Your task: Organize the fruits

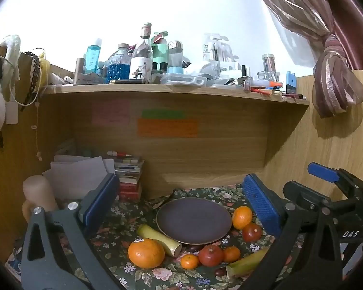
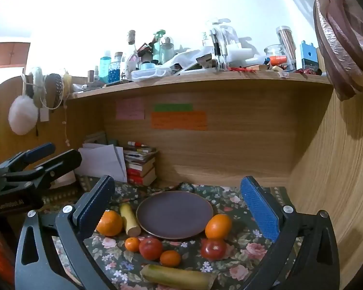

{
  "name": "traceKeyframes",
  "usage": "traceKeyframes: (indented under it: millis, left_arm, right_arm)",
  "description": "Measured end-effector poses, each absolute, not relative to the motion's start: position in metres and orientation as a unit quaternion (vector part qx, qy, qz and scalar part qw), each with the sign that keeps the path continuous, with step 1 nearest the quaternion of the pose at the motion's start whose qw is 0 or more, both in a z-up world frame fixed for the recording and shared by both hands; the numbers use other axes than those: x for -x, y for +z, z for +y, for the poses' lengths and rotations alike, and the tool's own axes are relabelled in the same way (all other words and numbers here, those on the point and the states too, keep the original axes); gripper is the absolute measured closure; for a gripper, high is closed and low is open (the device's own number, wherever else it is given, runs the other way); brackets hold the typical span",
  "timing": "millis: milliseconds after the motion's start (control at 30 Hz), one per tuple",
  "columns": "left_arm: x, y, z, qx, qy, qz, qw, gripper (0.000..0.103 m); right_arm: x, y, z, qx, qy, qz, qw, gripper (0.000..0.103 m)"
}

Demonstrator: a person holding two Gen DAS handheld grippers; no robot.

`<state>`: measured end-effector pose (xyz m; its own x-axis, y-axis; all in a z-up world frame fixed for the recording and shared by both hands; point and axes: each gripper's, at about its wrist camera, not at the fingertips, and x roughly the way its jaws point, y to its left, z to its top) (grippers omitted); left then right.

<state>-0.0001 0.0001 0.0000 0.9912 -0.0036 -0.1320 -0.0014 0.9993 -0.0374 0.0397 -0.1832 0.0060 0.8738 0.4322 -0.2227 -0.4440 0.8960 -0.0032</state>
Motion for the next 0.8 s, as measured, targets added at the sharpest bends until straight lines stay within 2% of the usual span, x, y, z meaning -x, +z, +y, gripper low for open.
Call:
traceKeyframes:
  millis: [800]
  left_arm:
    - [-0.0034, -0.0013, 0.0026, 0.026, -0.003, 0.074, 0.997, 0.0]
  right_arm:
    - [-0.0356, 0.0102, -0.1857, 0.01, 0.223, 0.11, 0.968, 0.0]
